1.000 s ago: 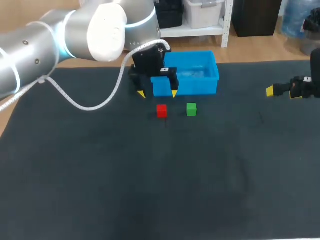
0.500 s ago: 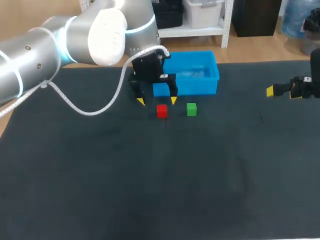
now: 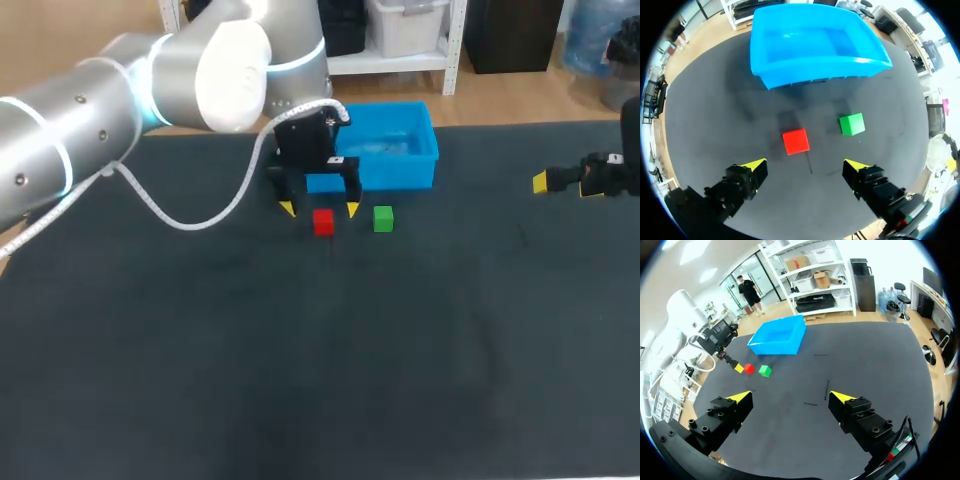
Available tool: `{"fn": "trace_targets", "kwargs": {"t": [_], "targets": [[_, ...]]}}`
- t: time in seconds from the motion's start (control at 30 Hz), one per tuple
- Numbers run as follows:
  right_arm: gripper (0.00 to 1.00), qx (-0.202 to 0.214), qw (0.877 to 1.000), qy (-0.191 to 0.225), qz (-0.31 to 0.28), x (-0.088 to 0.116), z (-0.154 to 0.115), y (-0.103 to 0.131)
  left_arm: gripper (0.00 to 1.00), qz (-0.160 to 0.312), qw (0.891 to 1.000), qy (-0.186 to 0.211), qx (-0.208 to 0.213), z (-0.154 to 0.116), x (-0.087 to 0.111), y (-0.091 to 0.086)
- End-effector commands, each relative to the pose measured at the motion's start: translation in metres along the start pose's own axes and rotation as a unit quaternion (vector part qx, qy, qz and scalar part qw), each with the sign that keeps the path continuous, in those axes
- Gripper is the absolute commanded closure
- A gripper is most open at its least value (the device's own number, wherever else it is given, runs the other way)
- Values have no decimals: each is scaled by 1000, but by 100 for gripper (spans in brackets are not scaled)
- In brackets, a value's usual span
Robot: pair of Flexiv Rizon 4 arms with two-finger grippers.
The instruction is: Use the left arm to pick the red cube and place it into the blue plastic box first, then use the right arm to grasp the green cube and put it into the same blue plastic box after the first action is fully finished.
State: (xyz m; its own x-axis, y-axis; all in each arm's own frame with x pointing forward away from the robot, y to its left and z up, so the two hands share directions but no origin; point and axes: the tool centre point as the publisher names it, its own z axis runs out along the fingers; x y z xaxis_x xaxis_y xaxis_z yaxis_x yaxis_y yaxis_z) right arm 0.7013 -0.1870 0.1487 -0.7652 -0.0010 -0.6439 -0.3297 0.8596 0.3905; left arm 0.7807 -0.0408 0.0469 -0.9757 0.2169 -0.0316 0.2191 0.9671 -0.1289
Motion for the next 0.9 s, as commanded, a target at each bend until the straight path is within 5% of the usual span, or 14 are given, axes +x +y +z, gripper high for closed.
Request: {"fn": "trace_targets", "kwargs": {"t": [0.03, 0.9], "targets": [[0, 1, 1000, 0, 0, 0, 0, 0, 0, -12, 999, 35, -14, 2, -14, -6], [0, 1, 1000, 0, 0, 0, 0, 0, 0, -61, 996, 59, -5, 19, -22, 2]]}}
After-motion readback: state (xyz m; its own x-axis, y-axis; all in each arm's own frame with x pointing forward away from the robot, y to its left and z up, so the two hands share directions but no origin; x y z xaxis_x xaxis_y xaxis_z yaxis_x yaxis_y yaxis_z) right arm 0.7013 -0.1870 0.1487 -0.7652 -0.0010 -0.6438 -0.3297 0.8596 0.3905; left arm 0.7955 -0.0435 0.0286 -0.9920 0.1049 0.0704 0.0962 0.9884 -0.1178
